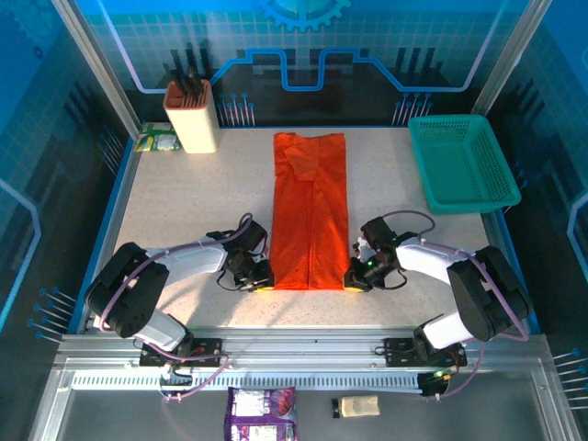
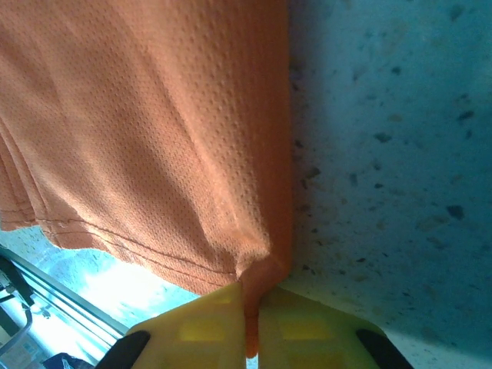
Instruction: Fold the inside-out t-shirt
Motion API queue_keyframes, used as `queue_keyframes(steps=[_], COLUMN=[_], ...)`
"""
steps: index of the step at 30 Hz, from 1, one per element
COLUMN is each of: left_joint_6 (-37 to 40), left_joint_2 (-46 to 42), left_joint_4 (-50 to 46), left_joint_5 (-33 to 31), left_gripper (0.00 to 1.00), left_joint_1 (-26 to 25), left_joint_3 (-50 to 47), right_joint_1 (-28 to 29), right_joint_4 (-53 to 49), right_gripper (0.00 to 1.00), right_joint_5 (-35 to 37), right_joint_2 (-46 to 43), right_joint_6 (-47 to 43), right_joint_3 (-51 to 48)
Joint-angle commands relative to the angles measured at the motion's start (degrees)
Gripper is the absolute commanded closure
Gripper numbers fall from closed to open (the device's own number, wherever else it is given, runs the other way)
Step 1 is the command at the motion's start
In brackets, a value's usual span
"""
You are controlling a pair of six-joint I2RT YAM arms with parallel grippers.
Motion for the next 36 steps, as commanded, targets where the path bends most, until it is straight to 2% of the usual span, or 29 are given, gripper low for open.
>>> queue_keyframes(steps=[1,4,9,11,15,24,36], left_joint_6=[-1.13,-1.27,-1.03,-0.36,1.24,1.43,-2.94], left_joint_2=[1.0,0.93,-0.11,-0.9,-2.16,-5.53,-19.66], left_joint_4=[2.68,2.71,1.19,0.13,-2.59,-6.29,-13.5], left_joint_5=[2.89,3.18,2.59,2.72,2.4,3.59,10.4], left_gripper=[0.84,0.87,0.98,1.0,1.0,1.0,1.0], left_joint_1=[-1.11,-1.24,-1.46,-1.58,-2.15,-6.46,-13.83], left_joint_3=[0.98,1.35,2.15,2.87,3.95,1.5,-6.54], right_joint_1=[0.69,0.69,0.8,0.95,1.46,4.46,11.92], right_joint_4=[0.03,0.2,0.09,-0.77,-3.01,-9.79,-24.82], right_gripper=[0.88,0.89,0.92,0.95,1.0,1.0,1.0], right_joint_5=[-0.58,-0.67,-0.96,-0.78,-0.18,1.17,-1.54], right_joint_2=[-0.6,-0.87,-1.06,-1.38,-3.32,-8.84,-25.53], right_joint_6=[0.79,0.91,1.13,0.89,0.68,0.79,4.01], right_joint_3=[-1.01,-1.08,-0.93,-0.3,0.85,0.82,-5.23])
